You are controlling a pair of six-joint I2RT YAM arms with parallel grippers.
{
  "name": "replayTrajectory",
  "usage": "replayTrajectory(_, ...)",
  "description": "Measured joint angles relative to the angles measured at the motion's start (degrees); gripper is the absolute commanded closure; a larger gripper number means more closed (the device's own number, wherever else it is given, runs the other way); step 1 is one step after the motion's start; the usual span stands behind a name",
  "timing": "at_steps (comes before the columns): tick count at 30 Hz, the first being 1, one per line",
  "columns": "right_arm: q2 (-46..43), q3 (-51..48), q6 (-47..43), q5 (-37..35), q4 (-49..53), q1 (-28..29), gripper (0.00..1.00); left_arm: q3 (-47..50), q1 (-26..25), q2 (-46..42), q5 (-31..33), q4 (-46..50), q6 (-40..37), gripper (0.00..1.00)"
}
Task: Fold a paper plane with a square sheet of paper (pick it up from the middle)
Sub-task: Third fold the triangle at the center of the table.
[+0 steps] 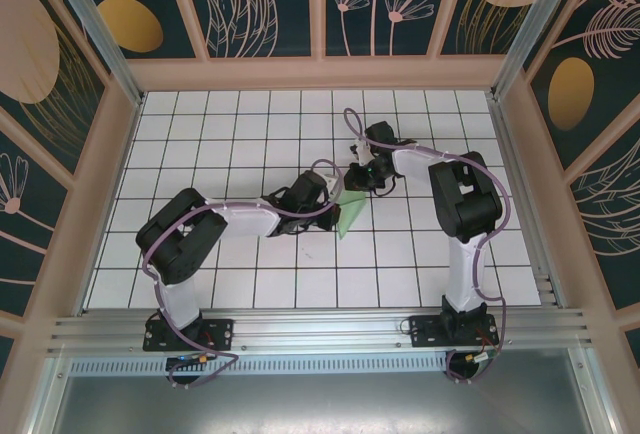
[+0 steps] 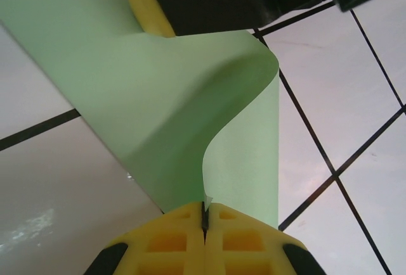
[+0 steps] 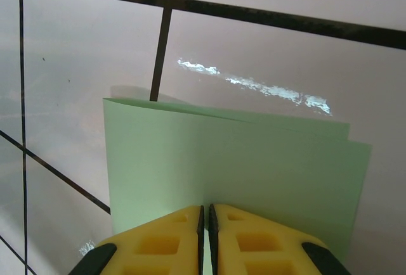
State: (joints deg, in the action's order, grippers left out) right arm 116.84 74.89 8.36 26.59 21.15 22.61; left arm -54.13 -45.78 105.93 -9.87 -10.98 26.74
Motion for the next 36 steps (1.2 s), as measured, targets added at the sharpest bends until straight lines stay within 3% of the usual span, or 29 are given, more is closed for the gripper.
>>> replayTrajectory(36, 0.2, 0.5, -0.6, 0.0, 0.4, 0.2, 0.84, -2.8, 0.4, 2.9, -0.1, 2.0, -1.8, 1.0)
